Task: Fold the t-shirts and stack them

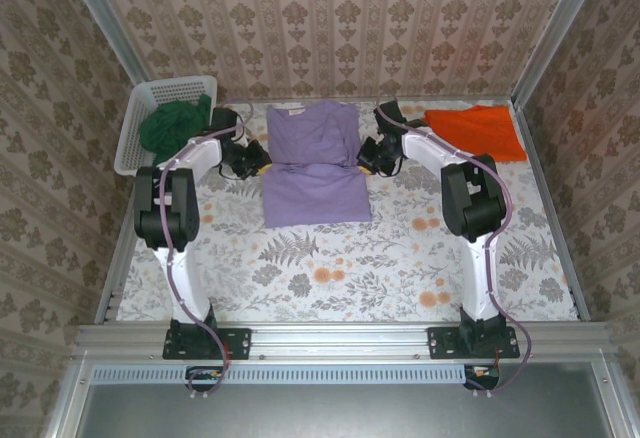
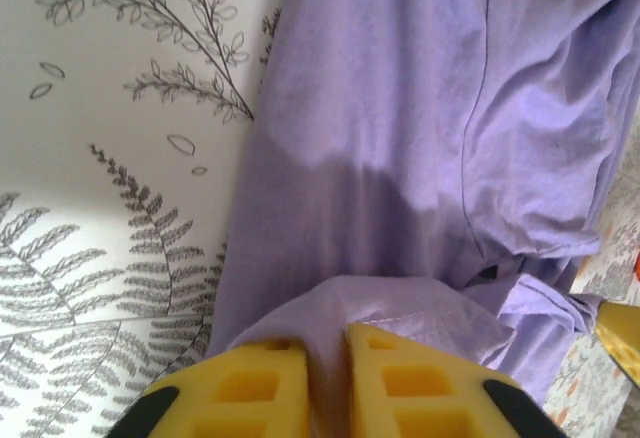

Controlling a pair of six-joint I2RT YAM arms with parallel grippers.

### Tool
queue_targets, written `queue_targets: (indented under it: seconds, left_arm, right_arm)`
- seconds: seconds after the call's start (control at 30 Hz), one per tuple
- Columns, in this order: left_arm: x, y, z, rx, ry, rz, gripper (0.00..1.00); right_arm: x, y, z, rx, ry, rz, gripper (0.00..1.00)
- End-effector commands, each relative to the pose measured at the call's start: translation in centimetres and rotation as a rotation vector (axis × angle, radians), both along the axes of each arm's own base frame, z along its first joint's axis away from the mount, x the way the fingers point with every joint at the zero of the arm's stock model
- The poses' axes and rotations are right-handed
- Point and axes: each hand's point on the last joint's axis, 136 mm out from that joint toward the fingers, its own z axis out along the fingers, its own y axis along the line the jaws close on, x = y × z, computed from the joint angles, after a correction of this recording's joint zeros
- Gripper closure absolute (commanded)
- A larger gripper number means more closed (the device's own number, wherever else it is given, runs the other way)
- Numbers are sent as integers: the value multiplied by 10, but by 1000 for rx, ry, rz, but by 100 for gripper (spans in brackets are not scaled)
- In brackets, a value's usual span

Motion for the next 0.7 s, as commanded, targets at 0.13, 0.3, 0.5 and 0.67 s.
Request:
queue_targets:
  seconds: [0.13, 0.3, 0.5, 0.67]
  left_arm:
    - [25, 9, 36, 25, -61, 15, 44]
    - [-1, 24, 80, 178, -203, 74, 34]
    - [-62, -42, 74, 154, -264, -67, 58]
    - [-85, -87, 37, 133, -208, -206, 70]
  right_arm:
    - [7, -20, 16, 28, -2, -80, 58]
    - [-19, -28, 32, 44, -116, -106, 39]
    - [-78, 26, 16, 166, -119, 27, 66]
    - [-91, 60, 7, 141, -128, 119, 75]
